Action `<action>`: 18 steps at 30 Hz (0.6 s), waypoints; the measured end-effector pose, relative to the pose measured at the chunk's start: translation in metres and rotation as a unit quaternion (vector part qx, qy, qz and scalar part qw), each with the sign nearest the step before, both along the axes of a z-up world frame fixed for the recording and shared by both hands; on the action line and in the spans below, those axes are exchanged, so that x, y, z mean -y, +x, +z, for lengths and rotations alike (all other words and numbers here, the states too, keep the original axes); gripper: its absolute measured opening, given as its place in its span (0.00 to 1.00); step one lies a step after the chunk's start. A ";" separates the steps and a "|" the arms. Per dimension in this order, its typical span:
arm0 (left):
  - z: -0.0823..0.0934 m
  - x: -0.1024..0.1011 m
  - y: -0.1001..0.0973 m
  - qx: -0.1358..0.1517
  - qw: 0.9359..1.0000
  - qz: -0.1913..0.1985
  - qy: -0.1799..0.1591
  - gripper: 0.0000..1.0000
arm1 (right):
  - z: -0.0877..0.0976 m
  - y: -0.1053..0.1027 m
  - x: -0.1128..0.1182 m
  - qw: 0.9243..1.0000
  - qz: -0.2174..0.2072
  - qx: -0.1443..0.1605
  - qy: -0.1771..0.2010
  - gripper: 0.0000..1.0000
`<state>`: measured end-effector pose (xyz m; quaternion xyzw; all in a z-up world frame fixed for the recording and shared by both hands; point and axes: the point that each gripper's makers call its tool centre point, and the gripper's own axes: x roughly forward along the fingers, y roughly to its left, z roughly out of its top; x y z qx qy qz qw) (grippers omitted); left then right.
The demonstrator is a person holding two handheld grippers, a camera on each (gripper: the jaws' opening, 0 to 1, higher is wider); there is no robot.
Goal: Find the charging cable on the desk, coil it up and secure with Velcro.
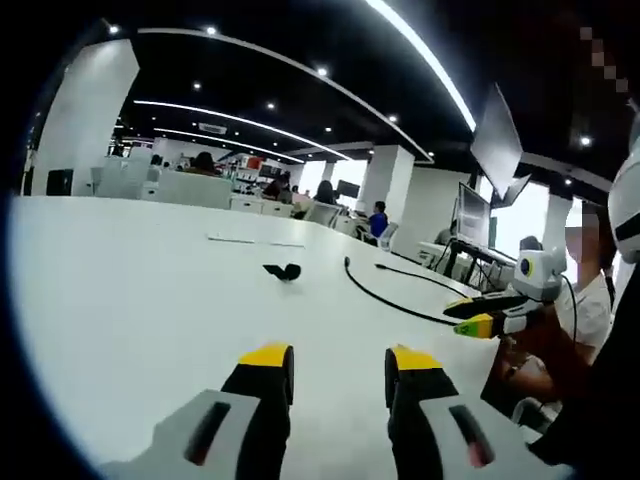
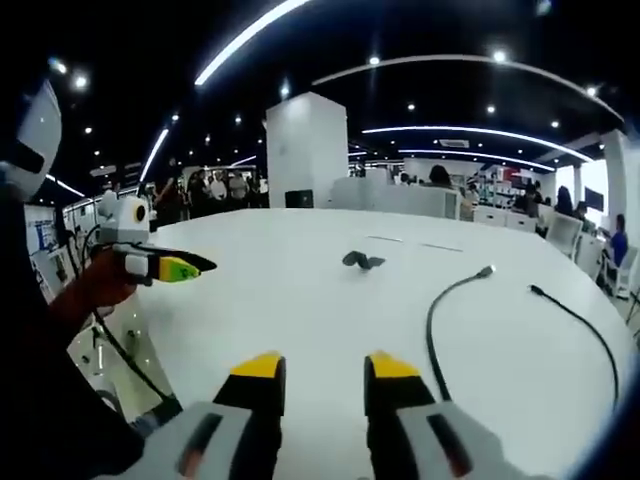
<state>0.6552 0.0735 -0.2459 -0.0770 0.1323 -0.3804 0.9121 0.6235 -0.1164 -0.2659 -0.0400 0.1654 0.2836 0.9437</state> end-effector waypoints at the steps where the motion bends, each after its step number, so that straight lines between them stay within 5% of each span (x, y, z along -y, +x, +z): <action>1: 0.000 0.000 0.000 0.001 1.000 0.000 -0.001 0.37 | 0.001 0.000 0.001 1.000 -0.001 0.000 0.000 0.32; 18: -0.001 -0.002 -0.002 0.008 1.000 -0.001 0.027 0.34 | 0.001 -0.005 0.015 1.000 -0.015 -0.012 0.000 0.31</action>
